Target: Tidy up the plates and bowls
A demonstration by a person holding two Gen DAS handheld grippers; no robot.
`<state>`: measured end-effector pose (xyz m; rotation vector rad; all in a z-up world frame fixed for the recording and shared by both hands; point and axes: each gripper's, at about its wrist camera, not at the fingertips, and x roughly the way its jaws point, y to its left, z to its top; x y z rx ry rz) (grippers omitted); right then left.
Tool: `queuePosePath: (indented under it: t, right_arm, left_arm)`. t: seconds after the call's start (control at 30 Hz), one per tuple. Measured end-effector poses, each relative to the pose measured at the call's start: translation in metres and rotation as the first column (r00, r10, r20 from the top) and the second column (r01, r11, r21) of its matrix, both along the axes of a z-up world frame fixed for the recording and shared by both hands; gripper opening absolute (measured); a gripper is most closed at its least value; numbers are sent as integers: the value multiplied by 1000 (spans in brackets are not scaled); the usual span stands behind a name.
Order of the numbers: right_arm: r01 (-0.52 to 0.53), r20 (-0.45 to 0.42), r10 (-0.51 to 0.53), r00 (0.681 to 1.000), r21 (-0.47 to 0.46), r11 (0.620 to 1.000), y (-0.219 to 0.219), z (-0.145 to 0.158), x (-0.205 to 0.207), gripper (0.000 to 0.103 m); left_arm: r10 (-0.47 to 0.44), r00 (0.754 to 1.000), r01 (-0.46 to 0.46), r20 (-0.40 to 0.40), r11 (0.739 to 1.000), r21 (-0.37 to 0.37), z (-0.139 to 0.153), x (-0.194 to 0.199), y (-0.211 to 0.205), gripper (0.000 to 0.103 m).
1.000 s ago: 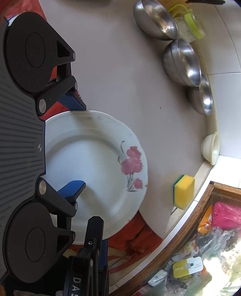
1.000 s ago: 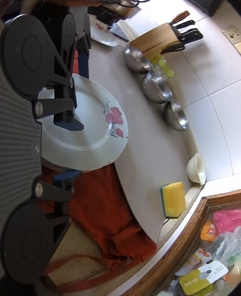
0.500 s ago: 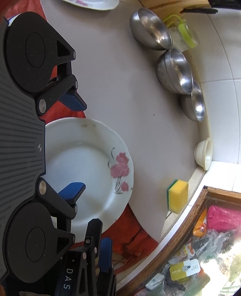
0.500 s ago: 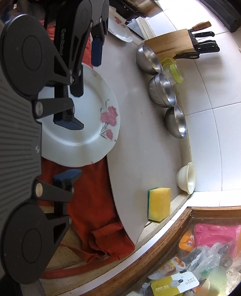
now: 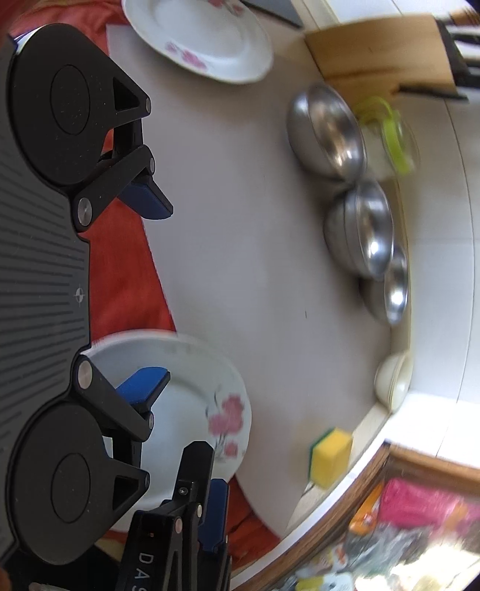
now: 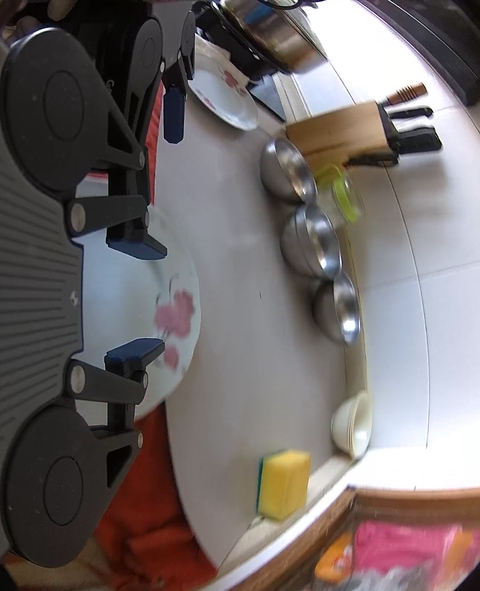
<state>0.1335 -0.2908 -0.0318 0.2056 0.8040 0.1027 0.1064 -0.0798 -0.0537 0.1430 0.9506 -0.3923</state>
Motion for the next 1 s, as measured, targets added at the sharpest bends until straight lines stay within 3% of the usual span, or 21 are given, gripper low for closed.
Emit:
queuePosePath:
  t: [0.57,1.0]
  right_arm:
    - [-162,-3,163,987,28,986,65,7,44,49]
    - [-349,-7,349,937,8,937,147,15,88,49]
  left_arm:
    - [160,987,-160,-15,987,0,2,7,69,91]
    - [347,938,-347,-15,938,-8,5,15,141,92]
